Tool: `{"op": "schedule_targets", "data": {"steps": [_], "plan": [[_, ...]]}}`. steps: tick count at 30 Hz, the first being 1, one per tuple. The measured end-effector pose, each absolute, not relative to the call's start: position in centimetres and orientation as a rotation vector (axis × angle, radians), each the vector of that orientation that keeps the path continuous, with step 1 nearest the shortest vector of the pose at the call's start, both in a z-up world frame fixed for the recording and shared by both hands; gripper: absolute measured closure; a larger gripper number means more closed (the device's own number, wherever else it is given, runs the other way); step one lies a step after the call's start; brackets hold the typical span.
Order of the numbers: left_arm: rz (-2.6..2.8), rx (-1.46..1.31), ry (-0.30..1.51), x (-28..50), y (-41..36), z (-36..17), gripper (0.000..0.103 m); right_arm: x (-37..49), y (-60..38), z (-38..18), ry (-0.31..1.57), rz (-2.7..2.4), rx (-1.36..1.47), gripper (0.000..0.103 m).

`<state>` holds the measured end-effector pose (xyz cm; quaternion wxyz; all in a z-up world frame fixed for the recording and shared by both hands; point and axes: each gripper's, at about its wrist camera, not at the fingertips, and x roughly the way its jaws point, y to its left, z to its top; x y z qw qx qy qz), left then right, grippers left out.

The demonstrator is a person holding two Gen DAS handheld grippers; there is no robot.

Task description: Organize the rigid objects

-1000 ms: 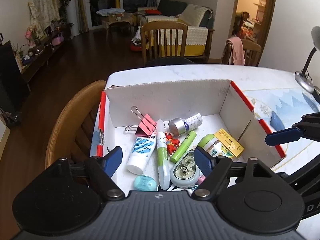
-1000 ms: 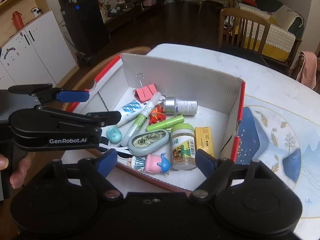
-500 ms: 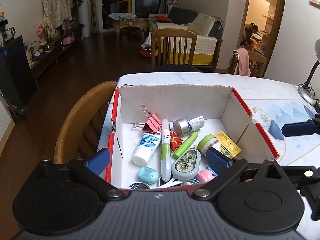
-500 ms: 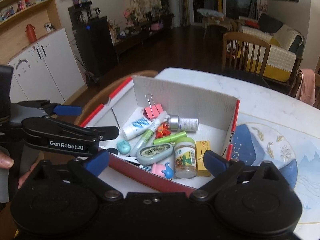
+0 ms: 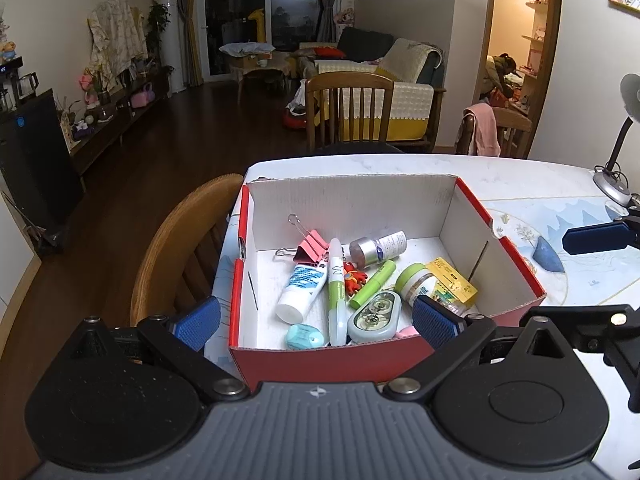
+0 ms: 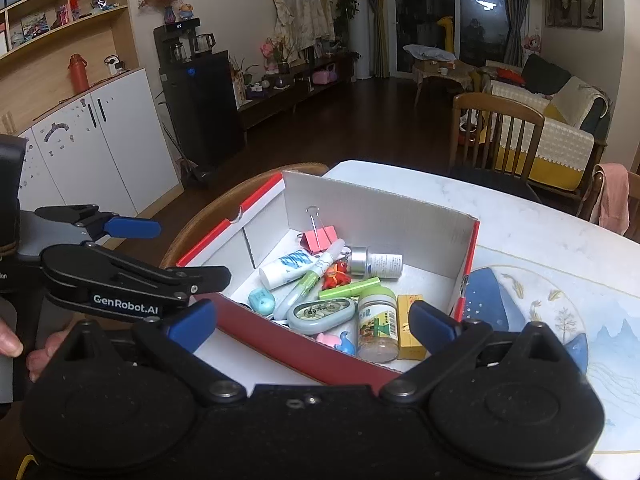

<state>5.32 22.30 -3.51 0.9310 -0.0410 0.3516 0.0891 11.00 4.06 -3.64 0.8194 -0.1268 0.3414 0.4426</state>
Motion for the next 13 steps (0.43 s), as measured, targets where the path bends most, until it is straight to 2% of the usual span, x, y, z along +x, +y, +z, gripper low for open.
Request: {"op": "schedule_targets", "data": {"steps": [13], "plan": [[0.175, -0.091, 0.71, 5.15, 21.89, -3.55, 0.0, 10.63, 3.42, -3.48, 0.734, 0.932, -0.261, 0.0]]}}
